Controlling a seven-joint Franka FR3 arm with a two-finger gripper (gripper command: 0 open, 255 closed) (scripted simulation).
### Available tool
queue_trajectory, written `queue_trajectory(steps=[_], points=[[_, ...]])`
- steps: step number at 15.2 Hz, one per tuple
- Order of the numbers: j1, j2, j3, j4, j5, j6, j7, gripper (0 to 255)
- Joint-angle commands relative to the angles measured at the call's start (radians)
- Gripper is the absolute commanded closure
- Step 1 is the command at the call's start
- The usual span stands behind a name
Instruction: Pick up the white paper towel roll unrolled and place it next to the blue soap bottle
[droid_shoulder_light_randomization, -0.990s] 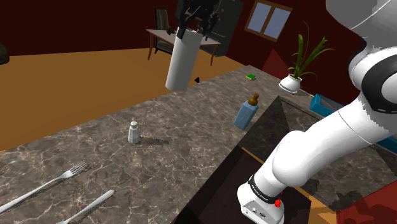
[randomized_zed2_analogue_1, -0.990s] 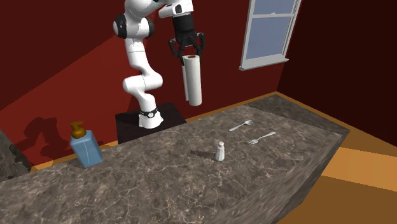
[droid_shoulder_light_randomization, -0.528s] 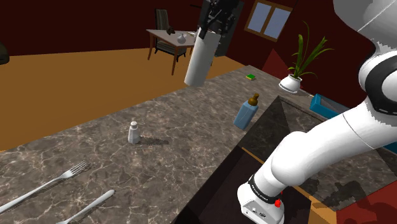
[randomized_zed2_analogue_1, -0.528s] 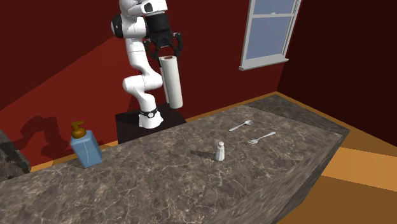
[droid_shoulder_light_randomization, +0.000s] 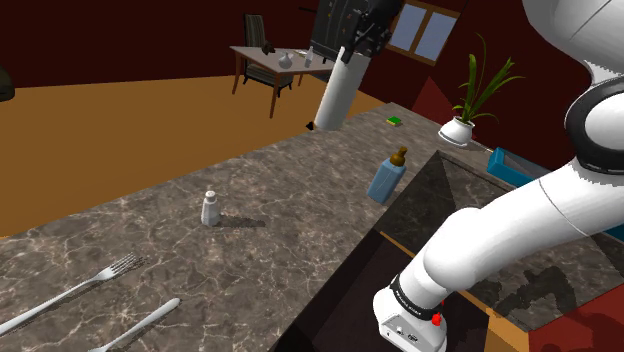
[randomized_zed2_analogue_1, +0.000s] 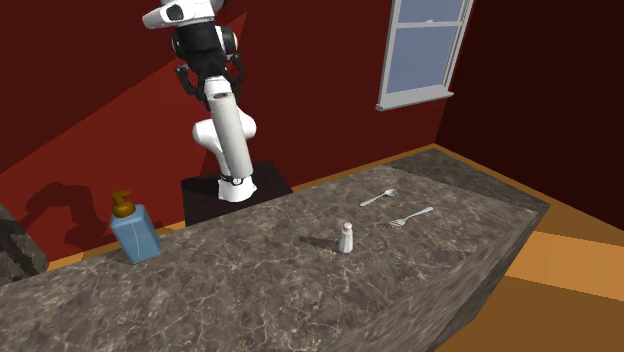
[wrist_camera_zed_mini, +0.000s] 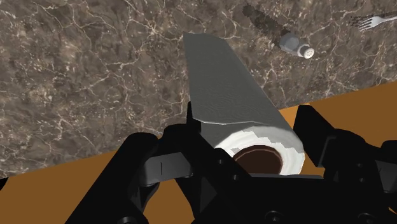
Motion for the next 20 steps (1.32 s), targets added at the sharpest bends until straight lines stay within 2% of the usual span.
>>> queue_trajectory(steps=[1,12,17,20], points=[[-0.019,0.010,-0.045,0.008,-0.009,-0.007,-0.065,255],[-0.105,0.158,-0.254,0.178,-0.010,-0.075,-0.356,255],[-0.161,0.283,-0.353,0.320,0.030,-0.124,-0.500,255],[-0.212,0.383,-0.410,0.433,0.078,-0.166,-0.589,255]])
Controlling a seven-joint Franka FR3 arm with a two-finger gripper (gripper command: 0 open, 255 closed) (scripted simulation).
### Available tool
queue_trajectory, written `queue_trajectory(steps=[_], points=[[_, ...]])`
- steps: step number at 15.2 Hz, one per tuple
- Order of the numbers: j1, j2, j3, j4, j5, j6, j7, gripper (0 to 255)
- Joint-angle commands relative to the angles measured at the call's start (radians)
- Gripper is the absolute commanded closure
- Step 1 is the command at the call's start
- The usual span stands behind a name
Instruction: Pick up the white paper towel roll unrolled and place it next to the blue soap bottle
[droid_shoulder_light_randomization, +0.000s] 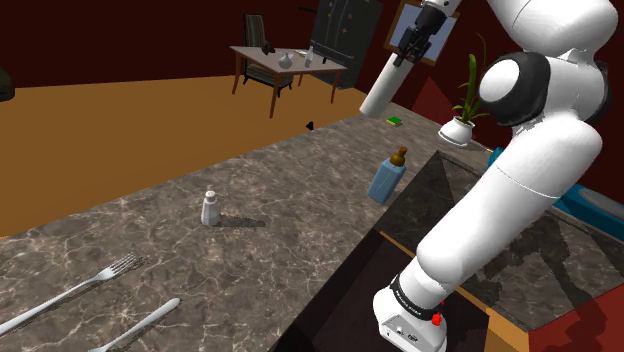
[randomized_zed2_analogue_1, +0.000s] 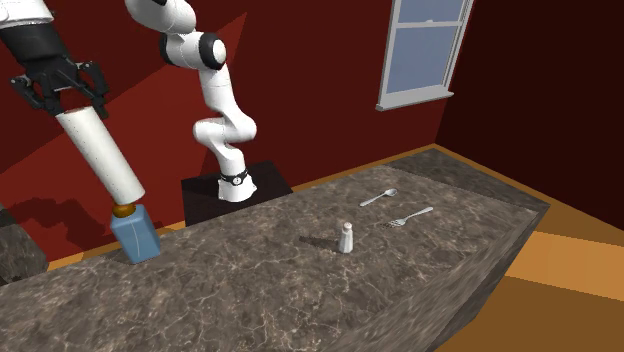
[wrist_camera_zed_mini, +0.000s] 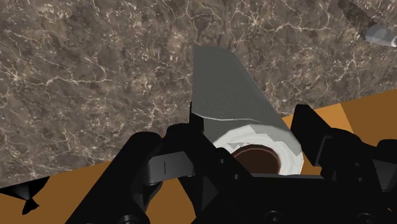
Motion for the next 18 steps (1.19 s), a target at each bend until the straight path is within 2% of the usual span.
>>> queue_trajectory(steps=[1,3,5,7,8,9,10,12,18], points=[[-0.037,0.067,-0.035,0.073,0.035,-0.026,-0.059,255],[-0.092,0.152,-0.068,0.176,0.085,-0.068,-0.117,255],[-0.167,0.252,-0.091,0.307,0.148,-0.123,-0.169,255],[-0.279,0.380,-0.099,0.496,0.235,-0.204,-0.205,255],[-0.376,0.480,-0.085,0.667,0.305,-0.275,-0.205,255],[-0.407,0.505,-0.067,0.716,0.317,-0.295,-0.197,255],[-0.346,0.443,-0.083,0.586,0.271,-0.233,-0.218,255],[-0.277,0.381,-0.111,0.445,0.229,-0.160,-0.236,255],[-0.183,0.273,-0.118,0.193,0.148,-0.008,-0.250,255]])
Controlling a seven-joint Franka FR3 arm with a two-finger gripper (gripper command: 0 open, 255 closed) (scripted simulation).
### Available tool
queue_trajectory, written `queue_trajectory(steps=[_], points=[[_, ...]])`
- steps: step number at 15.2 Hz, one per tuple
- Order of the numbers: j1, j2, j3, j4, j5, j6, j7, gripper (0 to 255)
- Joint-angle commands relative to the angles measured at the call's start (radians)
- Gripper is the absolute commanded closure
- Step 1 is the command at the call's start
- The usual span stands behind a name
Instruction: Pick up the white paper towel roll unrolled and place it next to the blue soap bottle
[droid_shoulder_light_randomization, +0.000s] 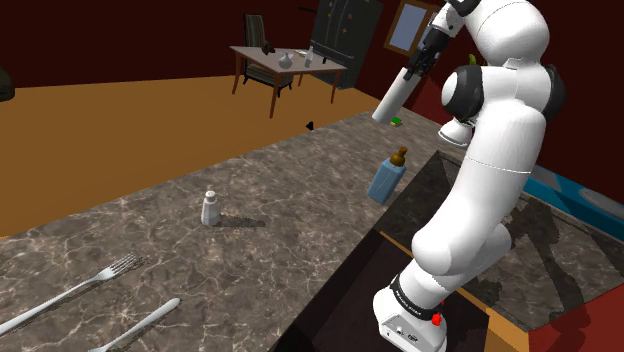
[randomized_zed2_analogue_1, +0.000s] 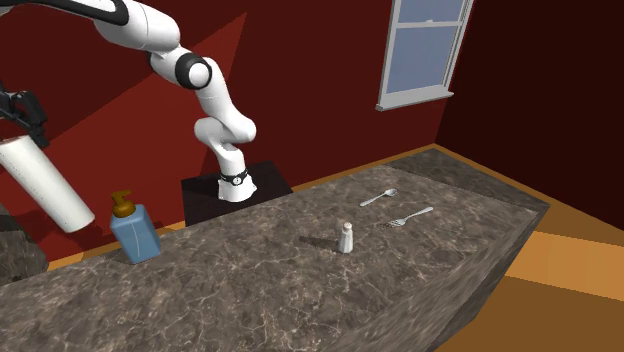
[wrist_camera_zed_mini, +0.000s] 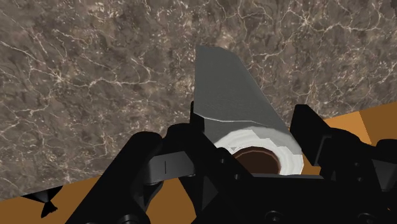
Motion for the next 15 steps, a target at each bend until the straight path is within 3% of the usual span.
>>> queue_trajectory(steps=[1,15], points=[[0.023,-0.028,0.000,-0.067,-0.020,0.043,0.000,255],[0.096,-0.138,0.009,-0.401,-0.092,0.285,-0.011,255]])
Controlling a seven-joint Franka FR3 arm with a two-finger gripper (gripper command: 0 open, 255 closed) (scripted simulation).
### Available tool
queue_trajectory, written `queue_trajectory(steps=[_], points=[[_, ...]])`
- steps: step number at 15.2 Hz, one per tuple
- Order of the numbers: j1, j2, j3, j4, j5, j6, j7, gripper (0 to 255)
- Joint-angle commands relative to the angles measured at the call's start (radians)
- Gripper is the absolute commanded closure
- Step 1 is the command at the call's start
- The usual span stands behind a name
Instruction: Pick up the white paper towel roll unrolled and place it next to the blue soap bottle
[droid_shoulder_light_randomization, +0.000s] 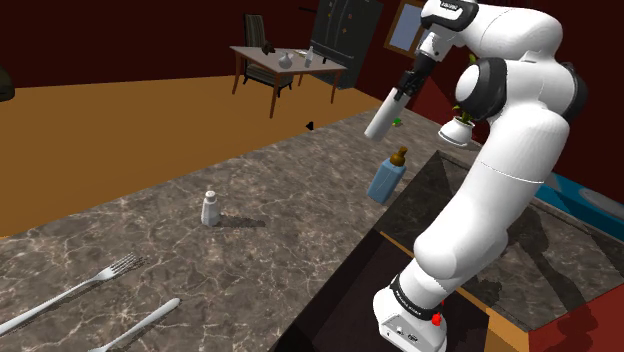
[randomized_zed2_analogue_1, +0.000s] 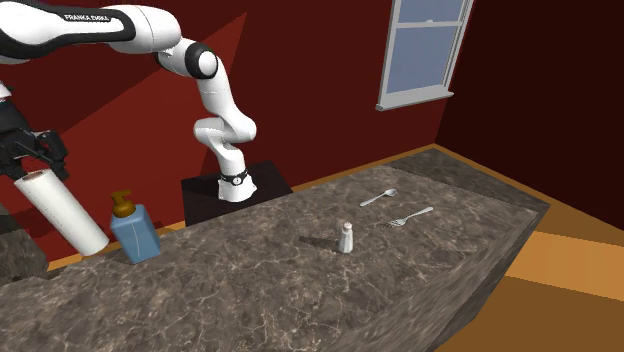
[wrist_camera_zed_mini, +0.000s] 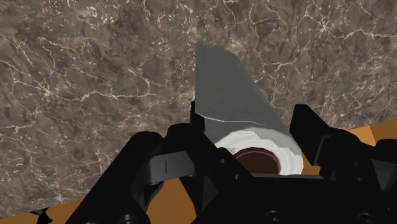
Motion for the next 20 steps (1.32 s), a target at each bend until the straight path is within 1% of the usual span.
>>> queue_trajectory(steps=[1,10,20], points=[[0.008,-0.014,0.002,-0.047,-0.008,0.036,-0.001,255],[0.023,-0.038,0.007,-0.195,-0.020,0.164,-0.015,255],[0.030,-0.036,0.011,-0.327,-0.013,0.295,-0.038,255]])
